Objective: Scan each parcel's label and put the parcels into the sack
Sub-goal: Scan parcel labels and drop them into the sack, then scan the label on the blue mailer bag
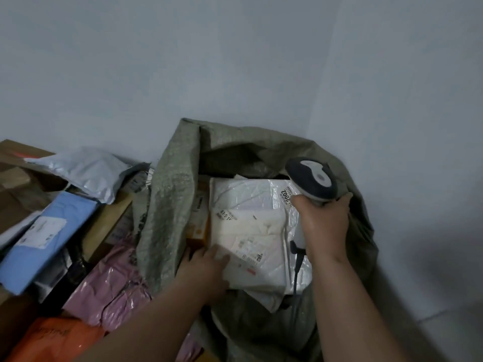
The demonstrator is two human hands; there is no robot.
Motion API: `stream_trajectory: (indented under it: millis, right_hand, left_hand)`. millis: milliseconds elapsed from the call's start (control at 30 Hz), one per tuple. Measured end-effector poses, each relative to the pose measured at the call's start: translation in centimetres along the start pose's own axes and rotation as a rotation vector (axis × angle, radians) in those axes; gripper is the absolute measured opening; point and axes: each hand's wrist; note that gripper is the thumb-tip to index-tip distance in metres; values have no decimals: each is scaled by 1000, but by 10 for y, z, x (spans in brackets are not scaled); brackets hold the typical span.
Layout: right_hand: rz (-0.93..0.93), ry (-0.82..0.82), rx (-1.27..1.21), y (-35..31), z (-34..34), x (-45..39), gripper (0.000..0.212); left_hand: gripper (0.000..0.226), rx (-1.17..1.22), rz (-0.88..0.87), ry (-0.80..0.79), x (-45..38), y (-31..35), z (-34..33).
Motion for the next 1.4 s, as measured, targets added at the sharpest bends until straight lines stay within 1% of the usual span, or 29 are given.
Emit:
stream_trajectory:
  millis: [33, 67, 100, 133, 200, 300, 333, 400, 533, 567, 667, 800, 900, 1133, 1400]
  right_hand:
    - [-8, -17, 3, -3, -1, 4, 109]
    - [-1, -31, -9, -5, -1, 8, 114]
    - [9, -32, -25, -7, -1, 13, 113]
    - [22, -27, -35, -9, -1, 18, 108]
    - [36, -30, 1, -12, 1, 32, 85]
    - [-1, -128, 70, -11, -2, 53, 24]
    - [-52, -172, 74, -10, -4, 62, 13]
    - [-176, -245, 81, -4, -11, 85, 11]
    - [-258, -357, 78, 11, -30, 140, 5]
    - [-269, -384, 92, 13, -35, 155, 4]
    - [-272, -431, 118, 14, -54, 198, 15]
    - [-280, -472, 123, 10, -77, 244, 6]
    - [-270, -526, 145, 9, -93, 268, 9]
    - [-227, -669, 181, 7, -143, 281, 11]
    - [-397, -747, 138, 34, -203, 288, 19]
  left_hand:
    - [70, 16, 4, 59, 2, -1, 3]
    - [69, 36, 3, 108, 5, -2, 7]
    - [69, 55, -2, 153, 9, -3, 10]
    - [68, 71, -11, 199, 13, -4, 14]
    - [65, 110, -29, 297, 22, -6, 21]
    - [59, 210, -26, 417, 43, -14, 27]
    - [58, 249, -25, 445, 50, -18, 28]
    - [55, 333, -21, 486, 68, -31, 26]
    - [53, 496, 31, 486, 108, -72, 10]
    - [53, 527, 58, 484, 119, -84, 4]
    - [51, 606, 135, 476, 149, -122, -16]
    - [52, 644, 251, 436, 184, -168, -39]
    - [51, 699, 324, 412, 204, -197, -54]
    - [50, 790, 478, 497, 220, -247, -64]
    - [32, 917, 545, 611, 216, -284, -80]
Point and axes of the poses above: each hand's wrist, its own x-axis away from the middle knuckle, its own z-axis out of the back of the hand, y = z × x, and after that the axes turned 1 degree about y, right-handed
